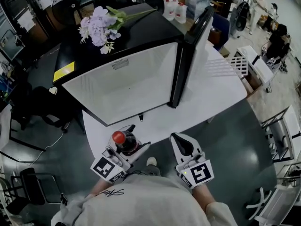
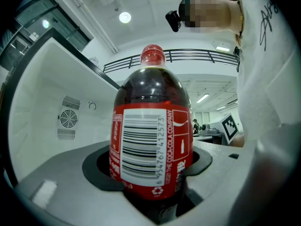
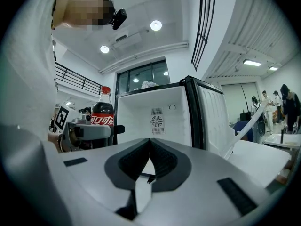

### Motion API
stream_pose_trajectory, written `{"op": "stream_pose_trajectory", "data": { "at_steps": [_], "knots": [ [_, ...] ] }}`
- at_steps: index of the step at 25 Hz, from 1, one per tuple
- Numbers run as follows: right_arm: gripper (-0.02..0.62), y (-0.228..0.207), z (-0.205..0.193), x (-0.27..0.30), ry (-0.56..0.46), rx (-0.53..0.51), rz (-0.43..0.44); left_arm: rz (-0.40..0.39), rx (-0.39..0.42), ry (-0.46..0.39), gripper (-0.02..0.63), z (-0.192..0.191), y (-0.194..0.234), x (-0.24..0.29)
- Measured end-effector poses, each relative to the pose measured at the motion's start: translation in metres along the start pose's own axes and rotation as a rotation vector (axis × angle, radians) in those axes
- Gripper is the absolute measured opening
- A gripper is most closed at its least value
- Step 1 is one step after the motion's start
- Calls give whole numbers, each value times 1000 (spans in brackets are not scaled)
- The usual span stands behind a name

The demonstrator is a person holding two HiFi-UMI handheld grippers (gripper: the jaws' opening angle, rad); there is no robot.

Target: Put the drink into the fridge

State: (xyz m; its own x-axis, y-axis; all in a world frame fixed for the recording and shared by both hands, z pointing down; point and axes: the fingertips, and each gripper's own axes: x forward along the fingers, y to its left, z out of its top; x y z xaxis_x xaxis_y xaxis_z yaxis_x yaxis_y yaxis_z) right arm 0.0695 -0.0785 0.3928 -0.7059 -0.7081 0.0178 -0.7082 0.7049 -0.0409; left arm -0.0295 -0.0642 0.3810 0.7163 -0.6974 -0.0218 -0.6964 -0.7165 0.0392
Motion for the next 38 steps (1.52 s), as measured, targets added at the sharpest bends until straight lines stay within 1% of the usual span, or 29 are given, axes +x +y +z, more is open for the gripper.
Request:
{"op": "stream_pose_trajectory", "data": {
  "at_steps": [9, 14, 26, 29, 32, 35, 38],
  "knots": [
    [11, -11, 1, 23, 1, 3, -19, -31, -3, 1, 322, -1, 24, 14],
    [11, -14, 3, 36, -4, 2, -34, -51, 10, 3, 322, 0, 36, 19],
    [11, -27, 3, 62, -19, 4, -75, -67, 16, 19, 321, -5, 67, 28],
    [11, -34, 5, 63, -23, 6, -88, -62, 18, 24, 321, -5, 71, 30],
    [11, -41, 9, 63, -26, 2, -83, -49, 17, 20, 321, -6, 73, 34],
    [11, -49, 11, 68, -31, -4, -56, -21, 23, 20, 321, -5, 77, 41],
    [11, -53, 11, 72, -23, -8, -12, 21, 23, 18, 321, -5, 81, 48]
  ]
}}
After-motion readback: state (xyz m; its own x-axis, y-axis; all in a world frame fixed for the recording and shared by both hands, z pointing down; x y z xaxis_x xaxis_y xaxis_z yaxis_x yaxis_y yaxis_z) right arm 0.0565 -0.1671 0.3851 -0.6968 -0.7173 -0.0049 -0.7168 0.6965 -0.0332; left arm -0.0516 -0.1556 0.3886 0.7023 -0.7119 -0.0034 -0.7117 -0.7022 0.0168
